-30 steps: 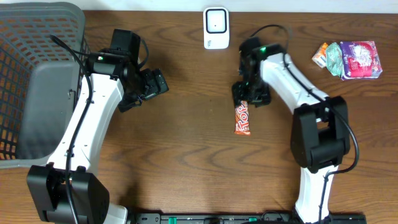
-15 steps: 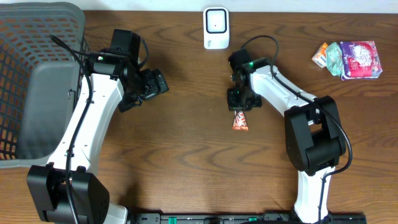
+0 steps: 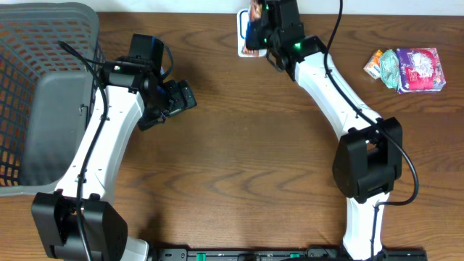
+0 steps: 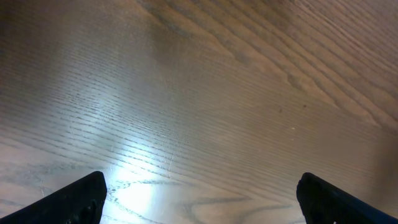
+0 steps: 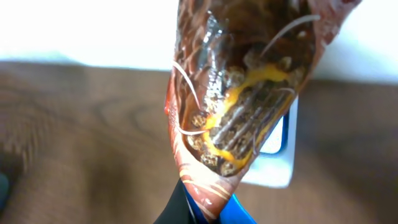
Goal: Scan the item barcode
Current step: 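Raise the red-orange bar up under the white scanner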
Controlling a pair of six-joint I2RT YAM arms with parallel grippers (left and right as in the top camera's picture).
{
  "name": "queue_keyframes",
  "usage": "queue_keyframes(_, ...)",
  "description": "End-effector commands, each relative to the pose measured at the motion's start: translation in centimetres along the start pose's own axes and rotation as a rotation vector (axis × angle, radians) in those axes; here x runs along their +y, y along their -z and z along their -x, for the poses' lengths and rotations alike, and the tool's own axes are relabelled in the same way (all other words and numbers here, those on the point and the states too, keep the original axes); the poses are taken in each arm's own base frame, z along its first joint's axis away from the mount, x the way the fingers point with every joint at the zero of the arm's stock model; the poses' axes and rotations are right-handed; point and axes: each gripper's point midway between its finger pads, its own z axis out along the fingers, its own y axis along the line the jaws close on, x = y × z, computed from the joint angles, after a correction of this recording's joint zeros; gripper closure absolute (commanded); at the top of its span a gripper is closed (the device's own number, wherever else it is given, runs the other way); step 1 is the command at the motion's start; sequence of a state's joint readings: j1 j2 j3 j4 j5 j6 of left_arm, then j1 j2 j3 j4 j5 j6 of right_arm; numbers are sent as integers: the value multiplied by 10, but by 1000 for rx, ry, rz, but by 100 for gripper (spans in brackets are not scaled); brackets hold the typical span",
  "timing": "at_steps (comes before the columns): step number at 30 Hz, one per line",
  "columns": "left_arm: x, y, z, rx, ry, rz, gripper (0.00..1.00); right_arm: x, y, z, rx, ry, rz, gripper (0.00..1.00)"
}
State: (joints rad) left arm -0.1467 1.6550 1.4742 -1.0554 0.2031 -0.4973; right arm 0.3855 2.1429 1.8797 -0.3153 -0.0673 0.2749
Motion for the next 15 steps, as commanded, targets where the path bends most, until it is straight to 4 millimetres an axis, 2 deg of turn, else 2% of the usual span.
queue_keyframes(1,1,1,2,-5,-5,10,2,3,-13,6,-64,82,2,99)
queue_keyframes(4,1,1,2,-5,-5,10,2,-1,-28,6,-98,70,-5,99)
queue_keyframes(9,1,1,2,-5,-5,10,2,-28,-49,-3,-124,-83,-77,99)
queue_keyframes(12,1,1,2,-5,-5,9,2,-28,-53,0,-137,-127,-33,99)
queue_keyframes(15,1,1,2,-5,-4,9,2,-38,-47,12,-159,-164,-25,99)
